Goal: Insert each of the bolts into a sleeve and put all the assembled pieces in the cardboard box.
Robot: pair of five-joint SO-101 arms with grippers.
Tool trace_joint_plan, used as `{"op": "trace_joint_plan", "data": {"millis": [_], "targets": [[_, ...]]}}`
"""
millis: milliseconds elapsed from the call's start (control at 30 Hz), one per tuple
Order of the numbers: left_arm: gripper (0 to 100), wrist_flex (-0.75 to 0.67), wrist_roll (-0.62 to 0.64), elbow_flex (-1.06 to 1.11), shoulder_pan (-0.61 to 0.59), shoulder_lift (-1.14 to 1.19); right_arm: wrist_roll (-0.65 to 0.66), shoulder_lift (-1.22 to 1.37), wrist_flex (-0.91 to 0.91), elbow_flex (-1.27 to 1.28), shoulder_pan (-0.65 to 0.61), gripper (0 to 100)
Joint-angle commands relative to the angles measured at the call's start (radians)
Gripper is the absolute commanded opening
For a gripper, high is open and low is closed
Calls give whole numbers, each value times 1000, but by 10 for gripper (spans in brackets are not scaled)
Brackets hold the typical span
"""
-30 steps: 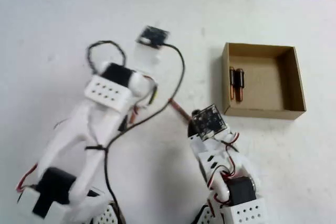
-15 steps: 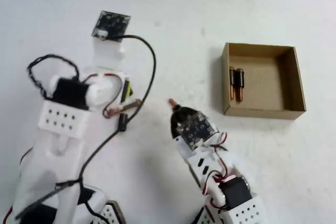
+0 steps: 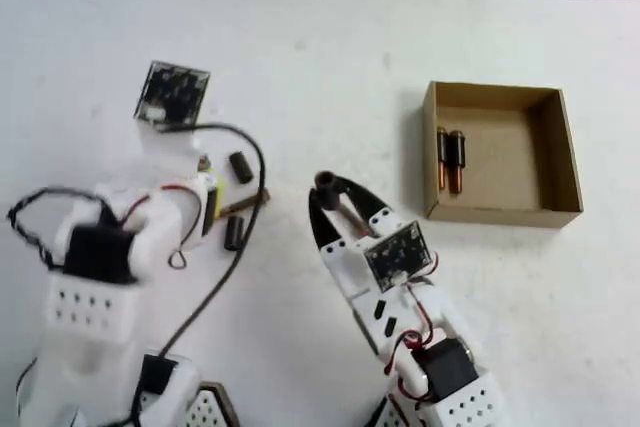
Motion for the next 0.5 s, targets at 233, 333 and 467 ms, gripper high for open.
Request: {"op": "trace_joint_plan", "data": {"millis": [233,333,467], "targets": [[22,-279,-5,163,-4,-252,-14,-13,-42,-61,-12,17],[22,-321,-2,178,-1,-288,-14,-13,-42,-58,-8,17],[23,-364,0,170,8,-317,-14,-13,-45,-28,-7,17]]}}
